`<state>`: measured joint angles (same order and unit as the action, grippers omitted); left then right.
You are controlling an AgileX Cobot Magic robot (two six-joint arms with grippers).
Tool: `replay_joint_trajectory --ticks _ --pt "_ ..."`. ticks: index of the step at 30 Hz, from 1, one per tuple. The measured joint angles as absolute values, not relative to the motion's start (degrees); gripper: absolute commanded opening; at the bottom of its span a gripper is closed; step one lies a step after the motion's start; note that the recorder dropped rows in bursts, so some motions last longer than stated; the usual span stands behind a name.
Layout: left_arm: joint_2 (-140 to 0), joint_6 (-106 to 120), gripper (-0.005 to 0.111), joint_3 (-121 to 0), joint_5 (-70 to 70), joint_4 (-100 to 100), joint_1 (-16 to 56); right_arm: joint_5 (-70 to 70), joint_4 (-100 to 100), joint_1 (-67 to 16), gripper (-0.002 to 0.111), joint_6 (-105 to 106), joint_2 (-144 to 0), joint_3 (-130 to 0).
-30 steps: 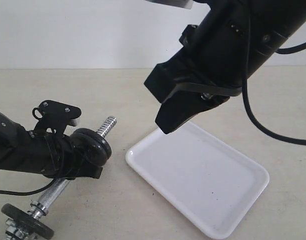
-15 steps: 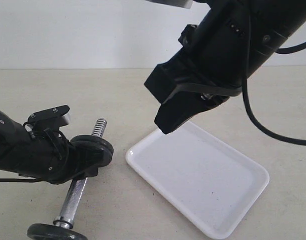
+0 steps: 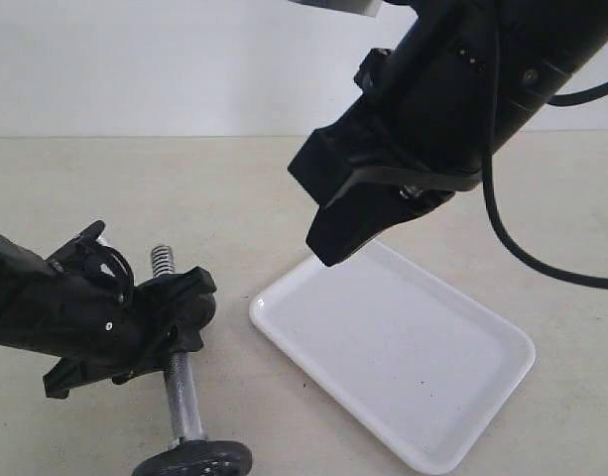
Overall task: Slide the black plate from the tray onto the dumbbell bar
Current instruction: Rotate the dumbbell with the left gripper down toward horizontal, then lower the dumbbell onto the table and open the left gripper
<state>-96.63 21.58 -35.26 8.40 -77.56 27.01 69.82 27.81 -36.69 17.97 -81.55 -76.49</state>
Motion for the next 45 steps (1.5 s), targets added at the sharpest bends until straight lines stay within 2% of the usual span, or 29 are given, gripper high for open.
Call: replay_joint_trajectory --ticks 9,26,28,30,32,34,36,45 --pt "-94.28 20.91 0.004 -30.07 7.03 -89.87 26.83 69.93 28.25 -36.69 0.0 18.33 -81.55 -76.49" --pt "-94.04 21.51 0.004 -29.05 7.99 -93.98 28.61 69.93 30.79 -36.69 0.0 19.44 -81.55 -76.49" --pt "-94.04 22.15 0.009 -29.05 8.88 -93.98 28.61 69.93 30.79 -36.69 0.0 19.44 -81.55 -76.49" --pt "-94.04 23.47 0.024 -29.05 10.81 -93.98 28.61 69.93 30.79 -36.69 0.0 19.44 -81.55 -76.49" --pt "-94.04 24.15 0.047 -28.74 12.54 -93.98 28.67 69.93 30.79 -36.69 0.0 19.44 -81.55 -76.49" --pt "-94.83 24.15 0.06 -28.19 13.53 -93.82 28.81 69.93 30.79 -36.69 0.0 19.44 -81.55 -76.49" --pt "-95.13 24.15 0.064 -27.68 13.95 -93.69 29.04 69.93 30.89 -36.69 0.0 19.44 -81.55 -76.49" --pt "-95.02 24.15 0.064 -27.8 14.52 -93.8 29.04 69.93 30.89 -36.69 0.0 19.44 -81.55 -76.49"
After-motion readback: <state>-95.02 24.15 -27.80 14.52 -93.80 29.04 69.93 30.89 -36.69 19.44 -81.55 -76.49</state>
